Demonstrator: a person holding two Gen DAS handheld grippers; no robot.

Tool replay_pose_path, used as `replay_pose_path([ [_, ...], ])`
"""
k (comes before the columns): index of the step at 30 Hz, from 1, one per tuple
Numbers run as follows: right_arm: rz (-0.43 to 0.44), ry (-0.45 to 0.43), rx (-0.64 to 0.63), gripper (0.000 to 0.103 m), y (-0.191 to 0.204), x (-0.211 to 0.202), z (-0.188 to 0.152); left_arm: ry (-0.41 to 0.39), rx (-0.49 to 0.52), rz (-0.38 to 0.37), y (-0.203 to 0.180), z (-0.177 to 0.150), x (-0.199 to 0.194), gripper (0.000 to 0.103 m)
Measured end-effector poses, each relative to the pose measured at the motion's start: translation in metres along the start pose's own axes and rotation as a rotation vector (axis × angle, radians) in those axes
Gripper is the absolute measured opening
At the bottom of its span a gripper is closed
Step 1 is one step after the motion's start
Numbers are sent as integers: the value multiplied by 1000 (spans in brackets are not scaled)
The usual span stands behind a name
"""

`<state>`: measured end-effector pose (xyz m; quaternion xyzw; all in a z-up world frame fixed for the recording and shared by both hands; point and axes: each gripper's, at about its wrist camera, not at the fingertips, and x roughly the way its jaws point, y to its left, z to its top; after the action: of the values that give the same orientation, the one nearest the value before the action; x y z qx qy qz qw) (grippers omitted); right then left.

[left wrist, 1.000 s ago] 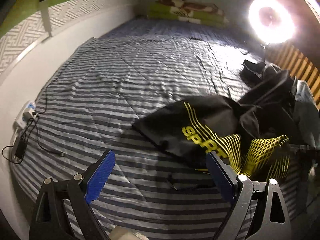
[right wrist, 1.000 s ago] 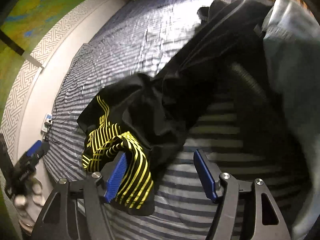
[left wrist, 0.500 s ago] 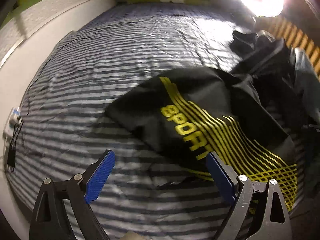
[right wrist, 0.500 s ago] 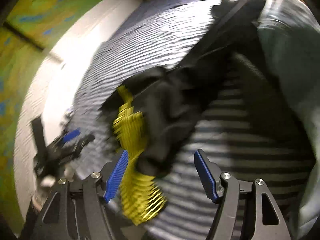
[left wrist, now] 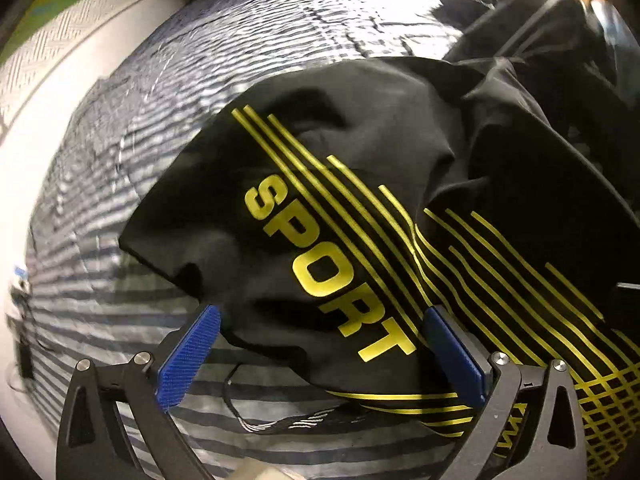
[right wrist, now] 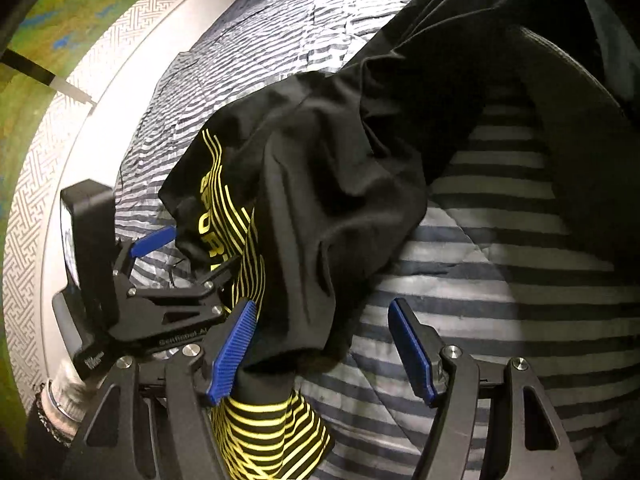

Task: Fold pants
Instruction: 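Pull the black shorts out of the pile and lay them on the sheet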

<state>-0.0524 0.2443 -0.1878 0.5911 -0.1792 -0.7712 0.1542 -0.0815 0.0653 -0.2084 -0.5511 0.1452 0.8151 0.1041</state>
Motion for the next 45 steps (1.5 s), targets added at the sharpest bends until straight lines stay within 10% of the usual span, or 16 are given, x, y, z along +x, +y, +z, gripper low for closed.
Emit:
replay_pose_path([
  [4, -20, -17, -7, 65, 0, 3, 4, 21, -134, -149, 25, -13, 8, 103],
  [30, -36, -24, 20, 64, -5, 22, 28, 92, -132, -164, 33, -26, -15, 102],
  [36, -41, 14, -93, 15, 33, 42, 20, -115, -278, -63, 91, -12, -79, 96],
  [45, 144, -12, -415, 10, 174, 32, -5, -230, -468, 16, 214, -47, -120, 96],
])
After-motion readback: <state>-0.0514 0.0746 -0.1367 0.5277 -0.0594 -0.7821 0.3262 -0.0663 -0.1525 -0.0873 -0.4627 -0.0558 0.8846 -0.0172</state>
